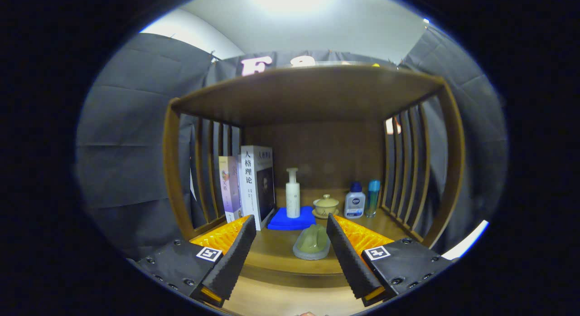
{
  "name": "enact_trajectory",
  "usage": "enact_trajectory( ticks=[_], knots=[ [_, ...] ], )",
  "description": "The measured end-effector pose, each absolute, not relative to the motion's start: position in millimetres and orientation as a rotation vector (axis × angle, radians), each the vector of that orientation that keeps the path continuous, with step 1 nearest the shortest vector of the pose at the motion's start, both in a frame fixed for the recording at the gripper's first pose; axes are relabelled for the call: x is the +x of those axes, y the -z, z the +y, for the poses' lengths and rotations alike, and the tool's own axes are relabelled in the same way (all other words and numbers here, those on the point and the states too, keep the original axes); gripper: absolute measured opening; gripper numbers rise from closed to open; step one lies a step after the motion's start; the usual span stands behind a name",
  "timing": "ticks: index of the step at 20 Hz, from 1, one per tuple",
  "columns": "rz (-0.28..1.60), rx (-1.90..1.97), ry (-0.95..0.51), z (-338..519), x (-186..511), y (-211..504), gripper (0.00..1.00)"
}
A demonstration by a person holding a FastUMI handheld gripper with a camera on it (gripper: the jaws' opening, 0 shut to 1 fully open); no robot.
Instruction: Pull open the drawer, take out the items inside it, and place them on the countertop above the cabinet.
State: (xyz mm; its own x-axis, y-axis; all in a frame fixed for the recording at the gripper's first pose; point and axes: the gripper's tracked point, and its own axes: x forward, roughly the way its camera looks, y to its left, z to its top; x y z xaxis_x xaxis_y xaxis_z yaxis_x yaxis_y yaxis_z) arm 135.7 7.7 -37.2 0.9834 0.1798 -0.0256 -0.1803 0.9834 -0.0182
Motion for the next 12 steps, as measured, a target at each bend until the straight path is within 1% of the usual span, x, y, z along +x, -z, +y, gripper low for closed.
enact_trajectory(
  ticks=[2, 5, 12],
  knots=[
    [-0.015, -0.045, -0.146, -1, 106, 39, 0.98],
    [-0.023, -0.035, -0.130, -4, 73, 56, 0.98],
    [-0.042, -0.074, -0.072, -14, 20, 96, 0.98]
  ],
)
